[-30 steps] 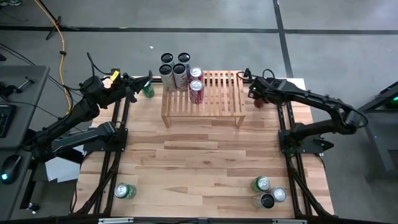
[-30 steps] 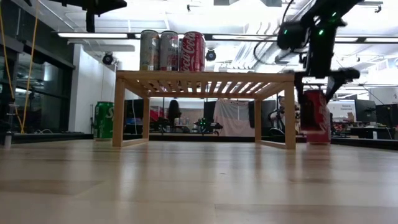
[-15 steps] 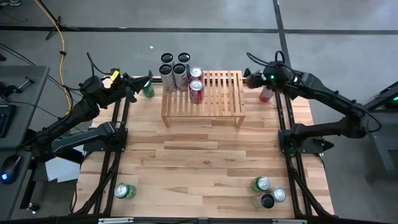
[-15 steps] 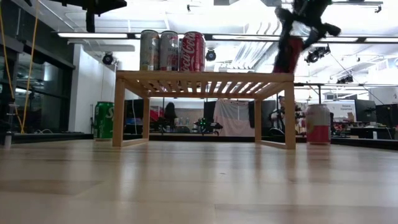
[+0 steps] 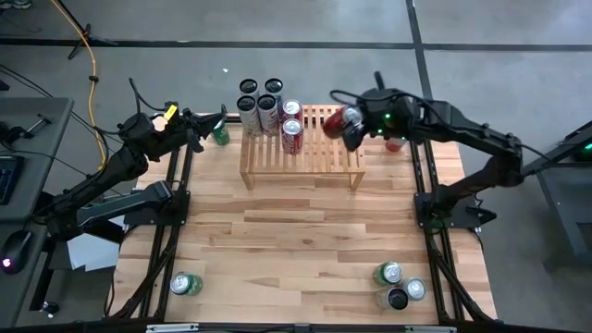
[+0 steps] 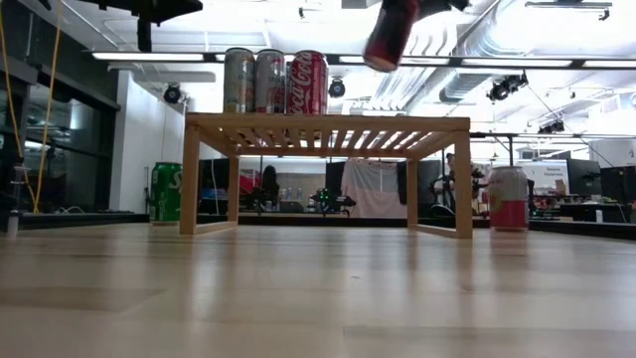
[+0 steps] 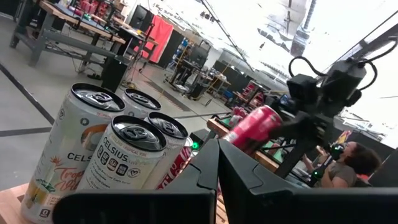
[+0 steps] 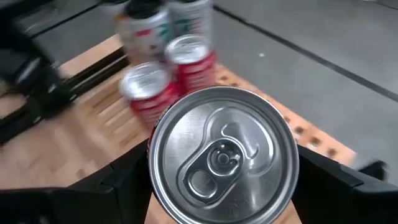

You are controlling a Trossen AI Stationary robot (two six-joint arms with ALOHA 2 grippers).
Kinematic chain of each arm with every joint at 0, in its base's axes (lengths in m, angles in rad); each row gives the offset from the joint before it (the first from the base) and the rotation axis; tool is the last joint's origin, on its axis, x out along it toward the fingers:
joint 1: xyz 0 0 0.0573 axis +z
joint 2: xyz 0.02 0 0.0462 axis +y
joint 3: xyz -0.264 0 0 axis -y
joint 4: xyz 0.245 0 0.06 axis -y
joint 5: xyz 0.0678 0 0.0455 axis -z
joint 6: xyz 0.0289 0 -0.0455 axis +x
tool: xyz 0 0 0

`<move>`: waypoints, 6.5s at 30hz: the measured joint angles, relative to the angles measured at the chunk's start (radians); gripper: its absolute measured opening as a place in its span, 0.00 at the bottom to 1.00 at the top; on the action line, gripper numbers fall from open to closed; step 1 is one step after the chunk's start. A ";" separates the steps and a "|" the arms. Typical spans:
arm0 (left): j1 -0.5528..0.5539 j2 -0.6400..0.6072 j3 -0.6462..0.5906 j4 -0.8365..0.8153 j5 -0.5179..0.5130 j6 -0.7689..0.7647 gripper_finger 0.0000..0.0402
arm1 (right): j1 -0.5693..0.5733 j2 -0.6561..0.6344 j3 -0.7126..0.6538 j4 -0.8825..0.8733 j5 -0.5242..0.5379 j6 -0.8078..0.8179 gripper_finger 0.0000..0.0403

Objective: Place canned beverage on shelf
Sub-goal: Put the red soda can on the shelf aligned with other red soda can

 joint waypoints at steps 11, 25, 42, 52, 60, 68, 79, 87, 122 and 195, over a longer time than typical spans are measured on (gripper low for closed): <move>0.000 0.000 0.000 0.000 0.000 -0.001 0.00 | -0.002 0.141 0.037 -0.039 0.010 0.050 0.71; 0.000 0.000 0.000 0.000 0.001 -0.034 0.00 | -0.039 0.238 0.037 -0.114 -0.022 0.120 0.71; 0.000 0.000 0.000 0.000 0.001 -0.035 0.00 | -0.052 0.272 0.037 -0.090 0.006 0.121 0.73; 0.000 0.000 0.000 0.000 0.001 -0.032 0.00 | -0.052 0.272 0.035 -0.062 0.000 0.117 0.94; 0.000 0.000 0.000 -0.001 0.001 -0.032 0.00 | -0.074 0.229 0.035 -0.019 -0.052 -0.032 0.94; 0.000 0.000 0.000 0.000 0.001 -0.033 0.00 | -0.171 0.163 0.035 -0.021 -0.115 -0.164 0.94; 0.000 0.000 0.000 -0.001 0.001 -0.032 0.00 | -0.211 0.150 0.036 -0.023 -0.227 -0.566 0.94; 0.000 0.000 0.000 -0.001 0.001 -0.027 0.00 | -0.203 0.149 0.053 -0.116 -0.349 -0.752 0.94; 0.000 0.000 0.000 -0.001 -0.003 -0.028 0.00 | -0.380 0.173 0.148 -0.200 -0.754 -0.851 0.94; 0.000 0.001 0.000 -0.017 -0.001 -0.026 0.00 | -0.160 0.409 0.154 -0.060 0.046 0.281 0.72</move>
